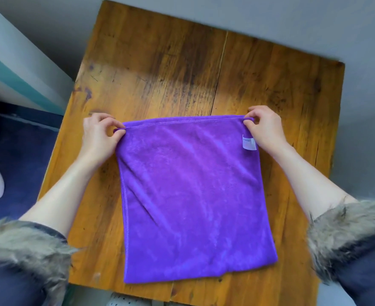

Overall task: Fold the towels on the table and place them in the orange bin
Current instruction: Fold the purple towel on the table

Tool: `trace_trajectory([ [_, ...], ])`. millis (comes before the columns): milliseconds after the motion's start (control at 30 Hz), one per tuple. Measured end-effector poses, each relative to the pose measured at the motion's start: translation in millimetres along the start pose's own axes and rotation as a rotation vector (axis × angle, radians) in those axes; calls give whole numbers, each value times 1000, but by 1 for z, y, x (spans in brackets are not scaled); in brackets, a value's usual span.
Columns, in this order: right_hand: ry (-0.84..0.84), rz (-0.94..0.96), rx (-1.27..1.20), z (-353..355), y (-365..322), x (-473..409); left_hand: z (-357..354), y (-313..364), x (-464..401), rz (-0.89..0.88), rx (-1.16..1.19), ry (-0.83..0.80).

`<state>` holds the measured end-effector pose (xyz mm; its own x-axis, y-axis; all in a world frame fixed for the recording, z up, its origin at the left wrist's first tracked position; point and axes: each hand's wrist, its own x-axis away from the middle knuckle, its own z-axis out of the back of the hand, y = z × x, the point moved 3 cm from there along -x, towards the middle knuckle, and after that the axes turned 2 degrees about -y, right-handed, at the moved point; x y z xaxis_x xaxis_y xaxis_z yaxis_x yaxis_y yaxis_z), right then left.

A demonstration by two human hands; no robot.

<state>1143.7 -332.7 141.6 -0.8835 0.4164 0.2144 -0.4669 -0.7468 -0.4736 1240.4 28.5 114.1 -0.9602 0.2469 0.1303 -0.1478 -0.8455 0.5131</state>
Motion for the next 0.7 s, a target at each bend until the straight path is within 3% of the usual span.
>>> trace_trajectory([
  [133,-51,85,84,-12,-4,6,-5,8,4,-144,-48,-19],
  [233,-10,82,56,-16,-4,8,-7,13,7,-154,-49,-36],
  [400,-55,-162,-146,-15,-5,4,-5,15,-2,19,-11,-158],
  [533,-118,-328,-383,-17,-6,4,-2,20,-10,20,-81,-289],
  [700,-113,-445,-570,-20,-7,8,0,26,-8,72,16,-229],
])
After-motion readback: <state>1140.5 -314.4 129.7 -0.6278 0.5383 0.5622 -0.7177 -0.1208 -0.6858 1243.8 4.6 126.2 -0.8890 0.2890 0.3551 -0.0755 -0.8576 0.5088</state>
